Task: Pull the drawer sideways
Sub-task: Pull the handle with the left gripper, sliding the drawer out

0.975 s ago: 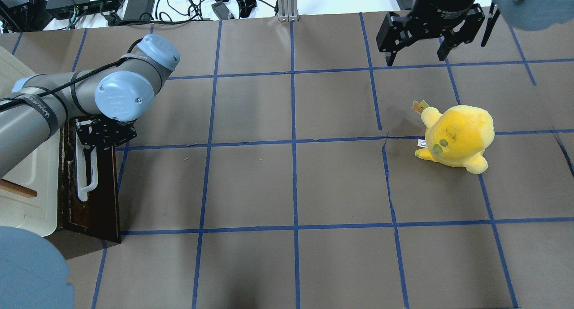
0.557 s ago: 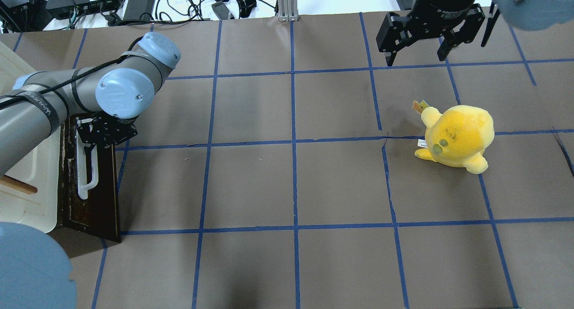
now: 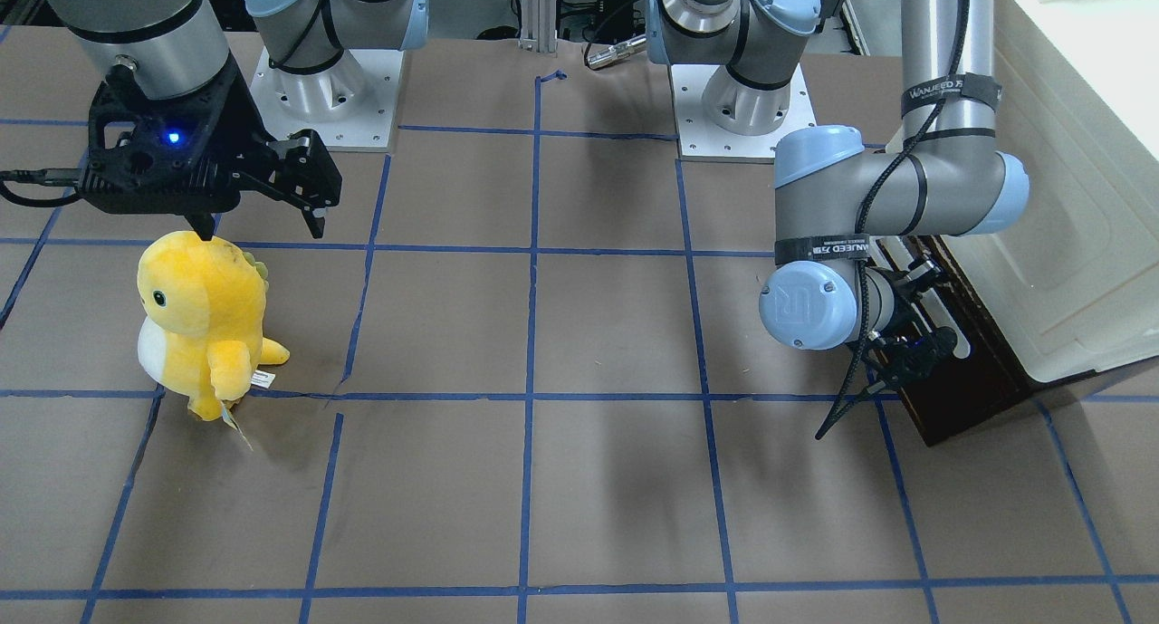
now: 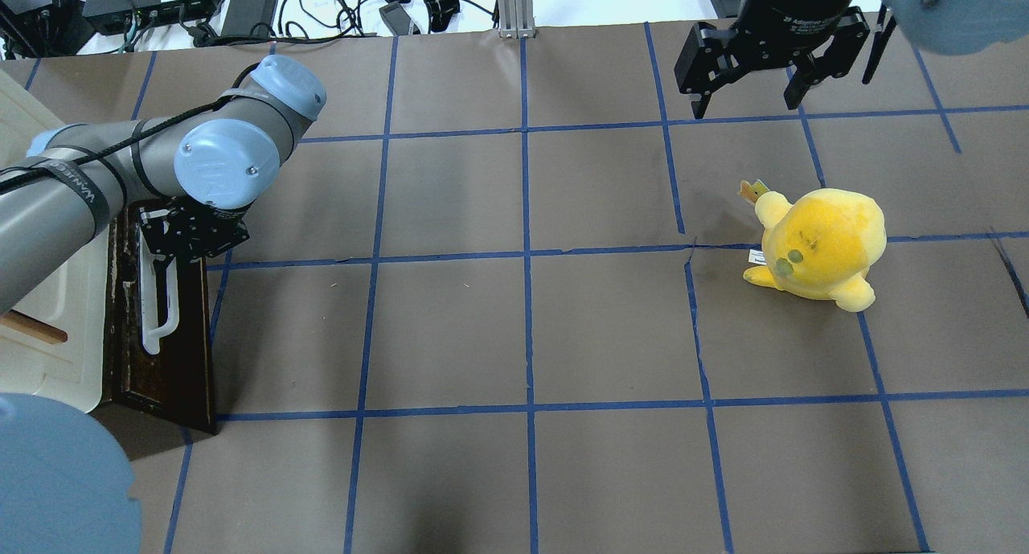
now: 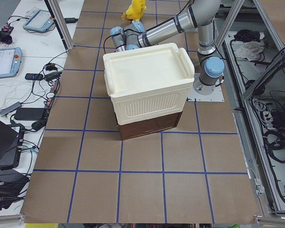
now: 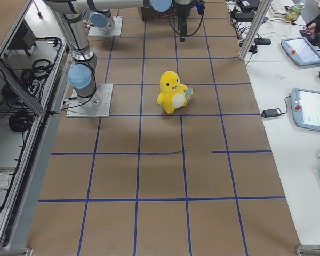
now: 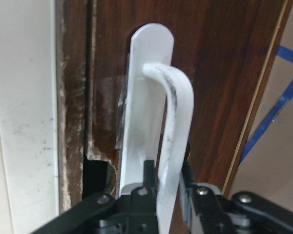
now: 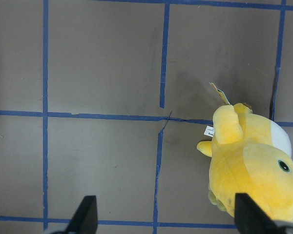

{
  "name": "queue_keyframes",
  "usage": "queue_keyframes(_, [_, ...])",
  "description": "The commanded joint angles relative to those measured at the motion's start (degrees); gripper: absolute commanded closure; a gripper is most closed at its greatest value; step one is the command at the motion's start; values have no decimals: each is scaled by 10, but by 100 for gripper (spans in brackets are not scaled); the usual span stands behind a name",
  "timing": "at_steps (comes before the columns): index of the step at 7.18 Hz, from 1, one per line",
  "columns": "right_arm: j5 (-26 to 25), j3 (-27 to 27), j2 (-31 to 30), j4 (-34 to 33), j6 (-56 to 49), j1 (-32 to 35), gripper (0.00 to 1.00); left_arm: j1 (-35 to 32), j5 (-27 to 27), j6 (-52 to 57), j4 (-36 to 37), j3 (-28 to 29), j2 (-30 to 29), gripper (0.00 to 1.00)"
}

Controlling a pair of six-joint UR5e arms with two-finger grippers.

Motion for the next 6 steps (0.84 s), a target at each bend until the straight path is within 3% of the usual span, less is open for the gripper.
queue_keyframes(1, [0,0,0,0,0,0,0,-1,-1,0,0,2,-2,99])
queue_keyframes(6, [0,0,0,0,0,0,0,-6,-9,-1,0,3,-2,96])
